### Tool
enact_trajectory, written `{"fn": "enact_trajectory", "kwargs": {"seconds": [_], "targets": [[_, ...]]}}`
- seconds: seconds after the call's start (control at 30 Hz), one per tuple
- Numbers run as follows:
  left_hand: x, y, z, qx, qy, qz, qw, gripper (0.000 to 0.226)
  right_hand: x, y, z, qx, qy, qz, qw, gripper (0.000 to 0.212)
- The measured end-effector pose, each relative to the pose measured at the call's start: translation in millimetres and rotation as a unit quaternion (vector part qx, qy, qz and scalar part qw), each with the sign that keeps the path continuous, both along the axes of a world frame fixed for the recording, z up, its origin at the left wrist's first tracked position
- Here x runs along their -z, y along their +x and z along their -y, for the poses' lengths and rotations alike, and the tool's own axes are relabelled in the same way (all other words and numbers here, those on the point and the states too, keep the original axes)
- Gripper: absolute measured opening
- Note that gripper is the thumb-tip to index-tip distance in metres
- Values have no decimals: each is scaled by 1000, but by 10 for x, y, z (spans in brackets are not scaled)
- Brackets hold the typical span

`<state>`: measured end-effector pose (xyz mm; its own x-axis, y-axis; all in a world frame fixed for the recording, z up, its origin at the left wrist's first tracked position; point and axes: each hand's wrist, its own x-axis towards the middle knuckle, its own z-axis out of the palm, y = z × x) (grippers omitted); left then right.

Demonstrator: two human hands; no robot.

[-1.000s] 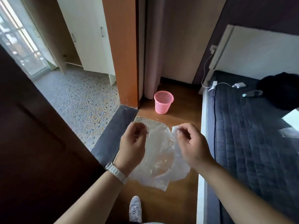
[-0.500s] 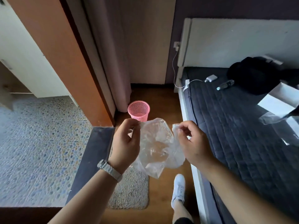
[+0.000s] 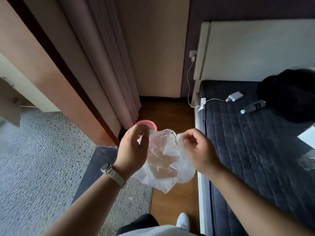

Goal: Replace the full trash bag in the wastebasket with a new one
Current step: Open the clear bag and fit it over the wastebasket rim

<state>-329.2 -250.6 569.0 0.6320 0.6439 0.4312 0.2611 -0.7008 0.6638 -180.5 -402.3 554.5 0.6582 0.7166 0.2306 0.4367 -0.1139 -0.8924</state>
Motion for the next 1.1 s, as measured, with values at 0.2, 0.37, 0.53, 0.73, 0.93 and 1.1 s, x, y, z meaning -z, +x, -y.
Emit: {"fn": "enact_trajectory", "kwargs": {"seconds": [0.2, 0.37, 0.53, 0.73, 0.93, 1.1], "targets": [[64, 624, -551, -52, -27, 0, 998, 5, 46, 636, -542, -4, -4, -20, 1000, 9], [293, 1206, -1180, -74, -79, 17, 994, 8, 112, 1196, -1242, -7, 4, -54, 999, 6], [529, 1846, -1890, -97, -138, 31, 985, 13, 274, 1837, -1960, -4, -54, -22, 998, 11], [725, 2399, -2759, -106, -196, 17, 975, 4, 208, 2514, -2922, -8, -86, 16, 996, 10], [663, 2644, -3442, -140, -183, 64, 971, 3, 228, 2927, -3776, -53, -101, 40, 993, 3], [850, 2810, -3826, -233, -197, 66, 950, 4, 354, 3203, -4508, -155, -102, 27, 982, 11]]}}
